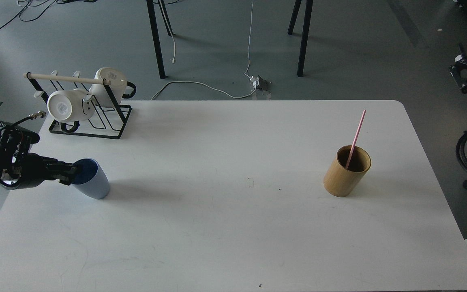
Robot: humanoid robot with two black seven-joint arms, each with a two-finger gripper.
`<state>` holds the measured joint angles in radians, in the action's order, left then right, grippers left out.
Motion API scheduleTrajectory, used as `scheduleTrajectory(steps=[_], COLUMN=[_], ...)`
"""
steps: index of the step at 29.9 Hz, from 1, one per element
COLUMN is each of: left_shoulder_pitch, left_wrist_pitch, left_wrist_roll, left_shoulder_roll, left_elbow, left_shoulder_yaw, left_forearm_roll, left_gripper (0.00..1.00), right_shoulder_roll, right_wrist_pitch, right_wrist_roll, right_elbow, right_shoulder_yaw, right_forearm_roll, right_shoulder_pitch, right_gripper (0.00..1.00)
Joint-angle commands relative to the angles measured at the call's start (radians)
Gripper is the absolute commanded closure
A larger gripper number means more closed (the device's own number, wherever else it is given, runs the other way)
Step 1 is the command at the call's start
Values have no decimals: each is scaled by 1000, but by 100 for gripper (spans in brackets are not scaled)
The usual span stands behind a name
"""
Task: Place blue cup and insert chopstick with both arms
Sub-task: 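Carry the blue cup toward the table center and lower it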
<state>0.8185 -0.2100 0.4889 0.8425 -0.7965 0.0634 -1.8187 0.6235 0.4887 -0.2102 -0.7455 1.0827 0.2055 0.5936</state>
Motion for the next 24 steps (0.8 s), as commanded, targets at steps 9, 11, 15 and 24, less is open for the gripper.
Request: scheduleTrajectory(steps=[9, 11, 15, 24], left_shoulder_pitch=[289, 330, 381, 384], left_wrist_pitch=[-216, -233, -279, -279], left_wrist_roll=[0, 0, 0, -70], left_shoulder_roll=[24, -51, -287, -632], left_elbow=[-279, -297, -309, -305], left_shoulder_yaw=[1, 0, -4, -65], left_forearm_roll=[-8, -45, -154, -244], left_gripper=[97, 97, 96, 95], right_shoulder_roll=[36, 41, 53, 116], right_wrist_pitch=[0, 0, 0, 0], right_wrist_roll=[0, 0, 2, 2], right_elbow=[-2, -3, -5, 0], right_shoulder_yaw=[25, 29, 29, 39], right_forearm_roll=[0, 0, 0, 0], right_shoulder_pitch=[2, 2, 2, 2], right_gripper=[0, 0, 0, 0])
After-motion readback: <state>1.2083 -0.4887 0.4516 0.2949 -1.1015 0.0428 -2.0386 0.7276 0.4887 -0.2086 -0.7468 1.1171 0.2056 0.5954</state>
